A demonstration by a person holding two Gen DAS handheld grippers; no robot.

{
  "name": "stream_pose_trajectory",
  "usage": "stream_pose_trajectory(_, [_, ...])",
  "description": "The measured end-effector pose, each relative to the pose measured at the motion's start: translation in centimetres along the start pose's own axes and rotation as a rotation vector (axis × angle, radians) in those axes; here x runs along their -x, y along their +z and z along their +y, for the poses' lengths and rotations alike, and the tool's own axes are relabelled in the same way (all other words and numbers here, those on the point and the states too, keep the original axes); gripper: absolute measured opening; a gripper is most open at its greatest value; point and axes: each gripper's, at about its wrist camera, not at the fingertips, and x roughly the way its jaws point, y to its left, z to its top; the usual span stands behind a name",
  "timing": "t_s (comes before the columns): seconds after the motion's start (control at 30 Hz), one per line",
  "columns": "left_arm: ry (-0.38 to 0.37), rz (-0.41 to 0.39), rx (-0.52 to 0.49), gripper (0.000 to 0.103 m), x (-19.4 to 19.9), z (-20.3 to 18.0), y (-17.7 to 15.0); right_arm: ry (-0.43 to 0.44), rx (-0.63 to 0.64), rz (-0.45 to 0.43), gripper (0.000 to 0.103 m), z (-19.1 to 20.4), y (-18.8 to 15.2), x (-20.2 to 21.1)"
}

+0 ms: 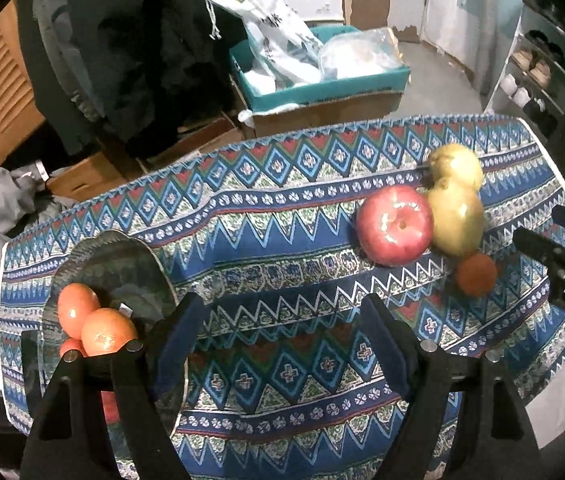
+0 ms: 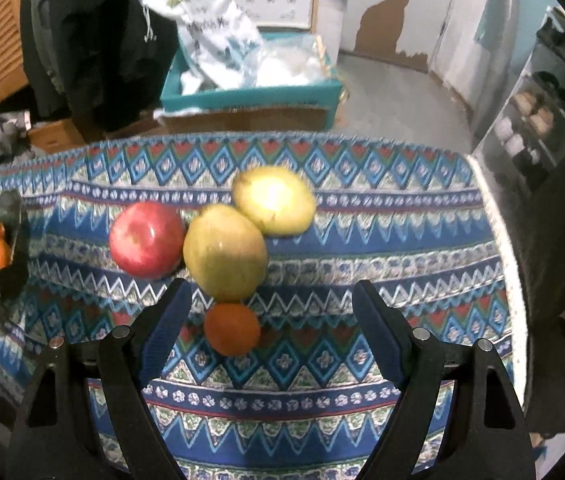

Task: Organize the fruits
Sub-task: 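Move the right tool to a small tangerine while the left tool approaches a red apple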

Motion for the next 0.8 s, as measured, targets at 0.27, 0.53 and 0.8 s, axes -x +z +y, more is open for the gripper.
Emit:
stream_pose_trajectory(0.27, [0.021, 0.025, -0.025, 0.082, -2.4, -1.2, -0.2, 0.042, 0.026, 0.079, 0.082, 1.1, -1.4, -3.2])
stream_pose_trajectory(0.53, [0.016, 0.037, -0.043, 0.082, -3.4, -1.8, -0.4, 0.051, 0.050, 0.137, 0.082, 2.0, -2.7, -6.2])
stream_pose_trajectory(0.8, [-0.017, 0.045, -0.042, 0.082, -3.8, -2.0, -0.3, 0.066, 0.053, 0.162, 0.073, 2.6, -2.9, -7.6])
